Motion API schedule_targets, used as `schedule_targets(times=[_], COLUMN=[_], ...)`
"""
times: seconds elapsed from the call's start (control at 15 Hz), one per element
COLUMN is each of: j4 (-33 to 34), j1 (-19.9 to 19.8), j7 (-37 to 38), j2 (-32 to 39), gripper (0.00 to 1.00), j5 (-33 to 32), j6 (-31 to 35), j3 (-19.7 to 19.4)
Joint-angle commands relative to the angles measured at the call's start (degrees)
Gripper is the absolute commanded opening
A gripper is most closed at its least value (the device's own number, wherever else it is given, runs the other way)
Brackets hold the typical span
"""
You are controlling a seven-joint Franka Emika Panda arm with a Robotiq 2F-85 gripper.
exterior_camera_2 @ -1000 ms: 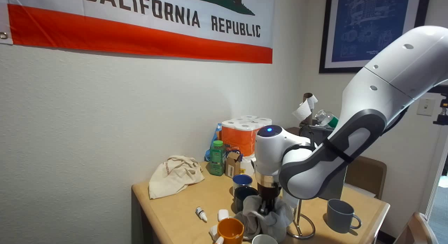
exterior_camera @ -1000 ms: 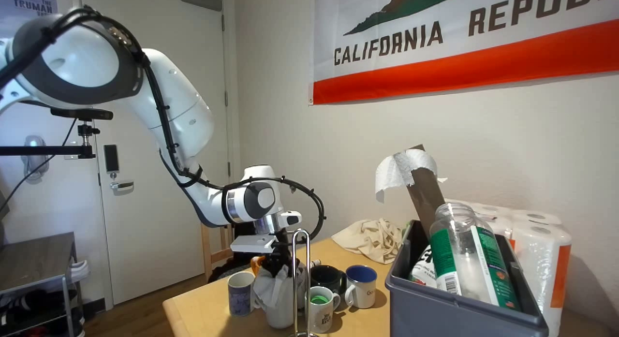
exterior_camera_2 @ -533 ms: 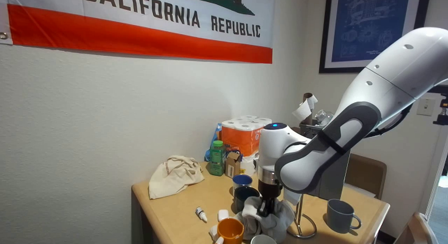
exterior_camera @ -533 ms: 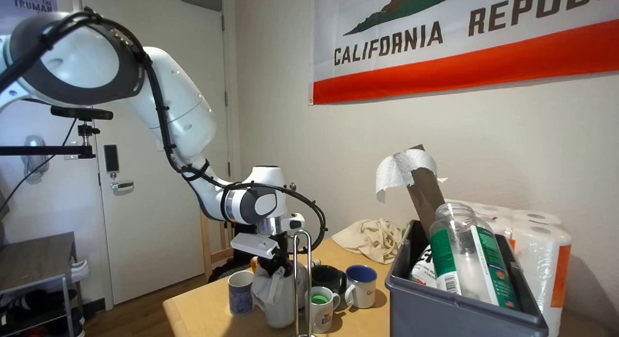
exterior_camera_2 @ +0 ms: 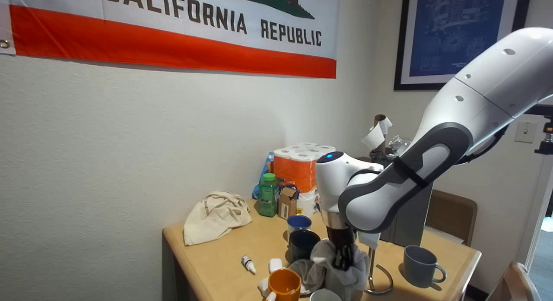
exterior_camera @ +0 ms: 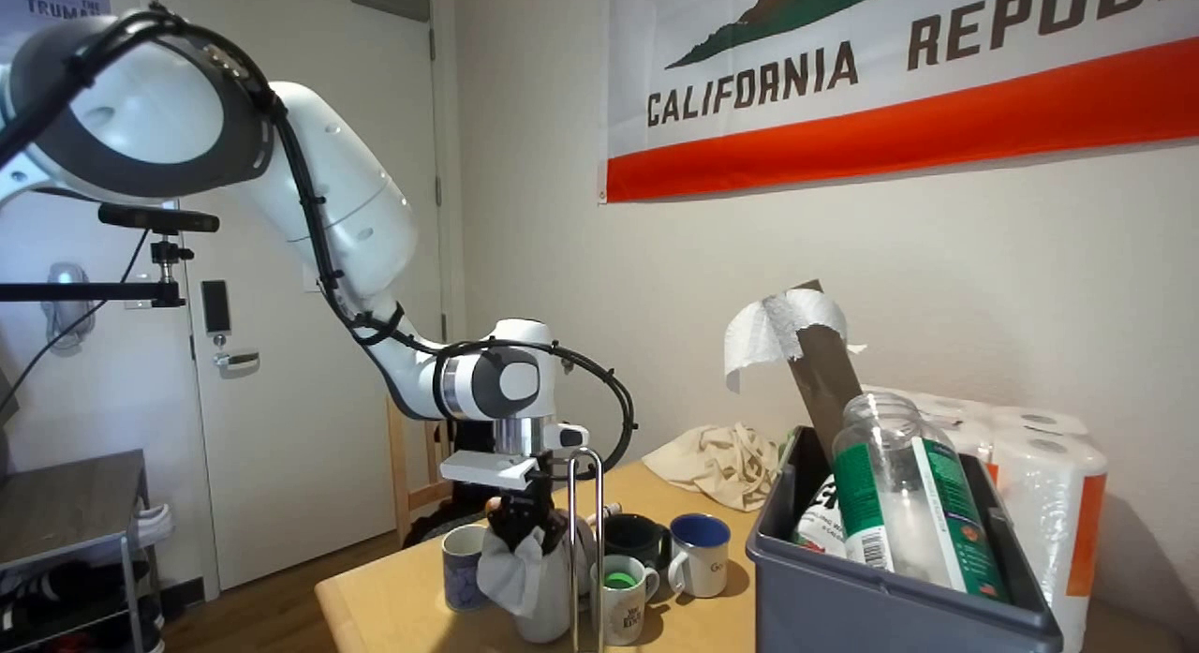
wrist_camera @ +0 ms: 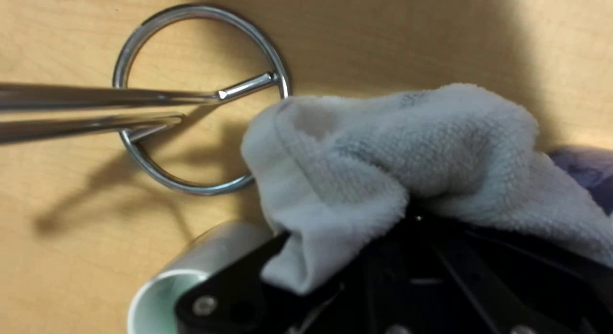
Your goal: Use the towel to wipe in the white mug
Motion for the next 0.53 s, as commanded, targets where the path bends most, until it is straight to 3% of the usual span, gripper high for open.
schedule_targets(times=[0.0,0.27,0.47], j4=[0.2,-0.1,-0.2], j1=[2.3,4.2,3.8], j7=[2.4,6.7,7.3], j2=[0.5,0.5,0.4], gripper=[0.01,0.01,0.01], j5=[-4.7,-10.7,-10.5], j6=[-4.1,-1.9,-1.2], j3=[-2.0,-3.3,-2.6])
